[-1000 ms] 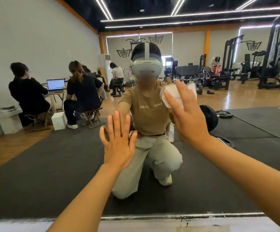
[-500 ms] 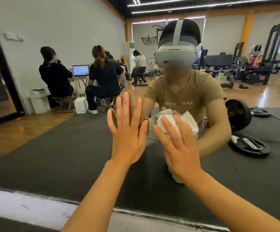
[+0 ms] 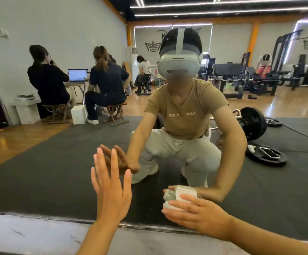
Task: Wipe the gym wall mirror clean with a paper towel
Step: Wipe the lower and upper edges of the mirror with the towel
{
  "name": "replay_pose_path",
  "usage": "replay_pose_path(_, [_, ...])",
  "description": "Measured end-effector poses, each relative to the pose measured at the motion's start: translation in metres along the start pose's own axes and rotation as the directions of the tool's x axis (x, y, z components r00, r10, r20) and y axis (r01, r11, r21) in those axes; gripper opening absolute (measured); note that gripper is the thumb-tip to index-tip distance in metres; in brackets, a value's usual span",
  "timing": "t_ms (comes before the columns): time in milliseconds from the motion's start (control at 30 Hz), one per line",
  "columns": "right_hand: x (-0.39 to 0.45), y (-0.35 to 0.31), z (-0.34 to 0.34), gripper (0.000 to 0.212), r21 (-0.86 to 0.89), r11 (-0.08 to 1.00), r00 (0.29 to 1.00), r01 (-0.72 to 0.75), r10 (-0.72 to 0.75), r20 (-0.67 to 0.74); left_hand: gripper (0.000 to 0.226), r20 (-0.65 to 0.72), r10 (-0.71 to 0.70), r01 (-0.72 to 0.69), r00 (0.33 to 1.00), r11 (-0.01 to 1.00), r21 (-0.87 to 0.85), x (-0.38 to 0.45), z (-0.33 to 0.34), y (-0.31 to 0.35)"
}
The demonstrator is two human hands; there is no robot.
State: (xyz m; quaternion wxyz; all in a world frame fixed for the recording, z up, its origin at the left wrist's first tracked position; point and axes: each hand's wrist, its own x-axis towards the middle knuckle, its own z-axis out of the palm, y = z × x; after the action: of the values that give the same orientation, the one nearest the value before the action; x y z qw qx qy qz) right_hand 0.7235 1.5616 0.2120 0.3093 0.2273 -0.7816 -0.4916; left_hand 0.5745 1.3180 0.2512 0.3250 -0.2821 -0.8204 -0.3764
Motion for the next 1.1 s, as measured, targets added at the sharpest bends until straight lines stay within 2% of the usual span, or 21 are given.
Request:
replay_pose_path(67, [0.005, 0.017, -0.007, 0.100, 0.009, 0.997, 0.997, 0.081, -0.081, 0.006, 0.064, 0.014, 0.010, -0.010, 1.000, 1.000, -0.017, 0.001, 0.001, -0.005])
replay_pose_path(133, [0.011, 0.028, -0.012, 0.090, 0.010, 0.998, 0.998, 0.067, -0.067, 0.017, 0.065, 0.017, 0.024, -0.024, 1.000, 0.999, -0.028, 0.001, 0.004, -0.005])
replay_pose_path(233, [0.030, 0.056, -0.023, 0.055, 0.003, 0.995, 0.992, -0.102, 0.102, -0.078, 0.065, 0.003, 0.034, -0.034, 0.999, 0.999, -0.026, 0.003, 0.006, -0.002])
replay_pose_path(367, [0.074, 0.117, -0.052, 0.056, 0.121, 0.927, 0.915, -0.356, 0.372, -0.156, 0.065, 0.015, 0.058, -0.058, 0.998, 0.998, -0.008, 0.004, 0.005, -0.009])
replay_pose_path(467, [0.113, 0.161, -0.069, 0.065, 0.259, 0.787, 0.764, -0.560, 0.612, -0.207, 0.063, 0.019, 0.078, -0.078, 0.997, 0.997, 0.012, 0.004, 0.005, -0.018])
replay_pose_path(533, [0.142, 0.185, -0.081, 0.059, 0.378, 0.648, 0.606, -0.661, 0.758, -0.240, 0.063, 0.020, 0.098, -0.098, 0.995, 0.995, 0.013, 0.004, 0.003, -0.023])
replay_pose_path(600, [0.168, 0.194, -0.086, 0.052, 0.499, 0.516, 0.460, -0.697, 0.855, -0.242, 0.064, 0.033, 0.121, -0.122, 0.992, 0.992, 0.020, 0.006, 0.001, -0.028])
replay_pose_path(667, [0.189, 0.184, -0.082, 0.053, 0.531, 0.459, 0.394, -0.712, 0.887, -0.239, 0.065, 0.045, 0.121, -0.122, 0.992, 0.992, 0.023, 0.005, -0.002, -0.034])
replay_pose_path(700, [0.197, 0.173, -0.078, 0.052, 0.516, 0.476, 0.404, -0.712, 0.879, -0.254, 0.065, 0.037, 0.102, -0.102, 0.994, 0.995, 0.015, 0.005, -0.003, -0.038])
replay_pose_path(767, [0.205, 0.139, -0.065, 0.048, 0.494, 0.554, 0.486, -0.669, 0.830, -0.273, 0.065, 0.007, 0.033, -0.033, 0.999, 0.999, -0.005, 0.007, -0.008, -0.046])
replay_pose_path(833, [0.200, 0.096, -0.053, 0.049, 0.478, 0.663, 0.640, -0.576, 0.730, -0.240, 0.066, -0.015, -0.008, 0.008, 1.000, 1.000, -0.014, 0.010, -0.012, -0.055])
replay_pose_path(867, [0.193, 0.073, -0.047, 0.051, 0.436, 0.741, 0.745, -0.510, 0.634, -0.208, 0.066, -0.023, -0.013, 0.013, 1.000, 1.000, -0.012, 0.011, -0.014, -0.060])
replay_pose_path(933, [0.174, 0.034, -0.036, 0.061, 0.243, 0.925, 0.941, -0.290, 0.322, -0.103, 0.067, -0.028, -0.035, 0.035, 0.999, 0.999, -0.009, 0.011, -0.015, -0.071])
replay_pose_path(967, [0.165, 0.020, -0.033, 0.067, 0.149, 0.977, 0.988, -0.152, 0.155, -0.008, 0.068, -0.027, -0.047, 0.047, 0.999, 0.999, -0.011, 0.010, -0.016, -0.075])
replay_pose_path(1033, [0.152, 0.010, -0.031, 0.076, 0.059, 0.998, 0.991, 0.017, -0.025, 0.135, 0.069, -0.025, -0.029, 0.029, 0.999, 1.000, -0.009, 0.010, -0.017, -0.081])
replay_pose_path(1100, [0.151, 0.015, -0.032, 0.079, 0.037, 0.998, 0.988, 0.056, -0.061, 0.145, 0.068, -0.017, -0.001, 0.001, 1.000, 1.000, -0.006, 0.010, -0.019, -0.083])
